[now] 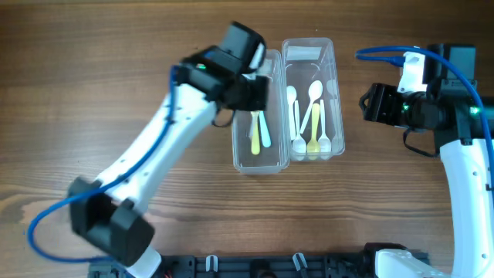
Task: Pack container
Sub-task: 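Place the white fork into the left container and release, then return the left gripper and grasp the last white fork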
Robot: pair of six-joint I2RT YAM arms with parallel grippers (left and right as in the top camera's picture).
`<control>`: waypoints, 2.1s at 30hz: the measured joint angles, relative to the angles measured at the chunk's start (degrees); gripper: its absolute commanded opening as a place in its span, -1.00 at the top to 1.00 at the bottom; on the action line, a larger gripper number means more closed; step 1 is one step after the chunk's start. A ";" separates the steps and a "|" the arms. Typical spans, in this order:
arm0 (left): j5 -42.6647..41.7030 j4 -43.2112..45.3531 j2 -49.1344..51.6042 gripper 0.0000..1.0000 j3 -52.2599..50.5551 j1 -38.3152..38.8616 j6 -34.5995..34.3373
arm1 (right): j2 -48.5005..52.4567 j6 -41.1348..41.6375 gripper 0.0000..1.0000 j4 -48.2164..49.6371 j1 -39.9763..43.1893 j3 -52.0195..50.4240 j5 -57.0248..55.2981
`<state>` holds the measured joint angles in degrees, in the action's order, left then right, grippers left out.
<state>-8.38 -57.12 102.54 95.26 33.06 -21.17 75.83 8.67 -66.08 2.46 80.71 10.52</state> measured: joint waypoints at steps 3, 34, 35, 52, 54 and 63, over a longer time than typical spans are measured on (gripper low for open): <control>0.59 0.83 4.61 0.46 -0.79 1.84 -3.93 | 0.00 -0.02 -0.33 0.09 0.00 0.00 0.00; 12.07 4.81 4.74 0.08 -18.10 -24.46 23.78 | 0.00 -0.42 -0.34 0.48 0.00 0.00 0.00; 11.45 6.25 4.81 0.07 -18.97 -24.44 25.73 | 0.00 -0.42 -0.34 0.48 0.00 0.00 0.00; 3.91 13.84 8.70 -0.06 -23.43 -24.35 38.73 | 0.00 -0.39 -0.33 0.59 0.00 0.00 0.00; 3.76 13.88 9.49 -0.01 -23.45 -24.35 39.41 | 0.00 -0.39 -0.33 0.70 0.00 0.00 0.00; 3.78 14.78 9.75 0.50 -24.37 -24.35 40.61 | 0.00 -0.39 -0.33 1.31 0.00 0.00 0.00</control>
<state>-4.60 -42.35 112.29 70.89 8.71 19.44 75.83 8.27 -64.77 2.46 80.71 10.52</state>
